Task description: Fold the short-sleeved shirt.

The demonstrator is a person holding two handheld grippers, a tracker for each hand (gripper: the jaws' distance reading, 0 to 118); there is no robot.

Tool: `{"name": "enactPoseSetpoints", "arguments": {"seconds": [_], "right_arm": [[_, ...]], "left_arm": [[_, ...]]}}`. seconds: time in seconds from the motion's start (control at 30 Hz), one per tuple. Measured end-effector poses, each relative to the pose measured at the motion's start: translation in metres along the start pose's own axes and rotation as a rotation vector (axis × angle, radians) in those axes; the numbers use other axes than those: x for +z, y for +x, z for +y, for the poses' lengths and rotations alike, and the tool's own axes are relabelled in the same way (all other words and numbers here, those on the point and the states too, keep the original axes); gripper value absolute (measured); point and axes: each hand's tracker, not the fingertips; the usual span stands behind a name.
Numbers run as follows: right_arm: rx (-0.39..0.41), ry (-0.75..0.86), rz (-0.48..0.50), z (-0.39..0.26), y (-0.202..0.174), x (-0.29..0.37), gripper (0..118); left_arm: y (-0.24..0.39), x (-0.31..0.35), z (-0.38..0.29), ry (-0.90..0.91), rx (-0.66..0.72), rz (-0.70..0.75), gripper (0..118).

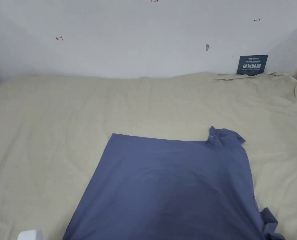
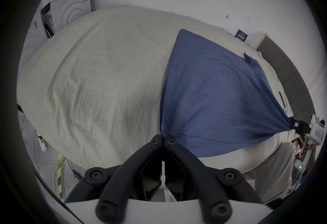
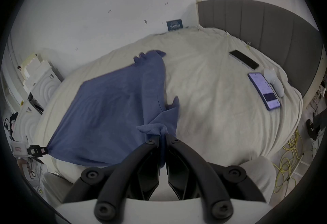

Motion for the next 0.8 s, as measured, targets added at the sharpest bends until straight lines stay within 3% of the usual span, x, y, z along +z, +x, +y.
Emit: {"name": "enactPoseSetpoints", "arguments": {"seconds": [0.33, 0.6, 0.67, 0.7, 0.73, 0.8], "right_arm": [[-0.081, -0.172, -0.125, -0.008, -0.003, -0.050, 4], [-0.106, -0.212, -0.132, -0.009, -0.011, -0.042, 5], [-0.111, -0.211, -0.125, -0.004, -0.009, -0.038, 11], [-0.107, -0.206, -0.127, -0.002, -0.011, -0.035, 19], [-0.096, -0.194, -0.138, 0.001, -0.014, -0.031, 36], [-0.081, -0.162, -0.141, 0.008, -0.017, -0.022, 66]], "left_arm": [[-0.001, -0.049, -0.004, -0.127, 0.032, 0.066, 0], [0.005, -0.047, 0.000, -0.149, 0.054, 0.077, 3], [0.006, -0.045, 0.002, -0.156, 0.063, 0.073, 23], [0.006, -0.045, 0.003, -0.167, 0.073, 0.061, 42], [0.008, -0.043, 0.002, -0.172, 0.084, 0.043, 71], [0.013, -0.040, 0.003, -0.169, 0.084, 0.036, 98]]}}
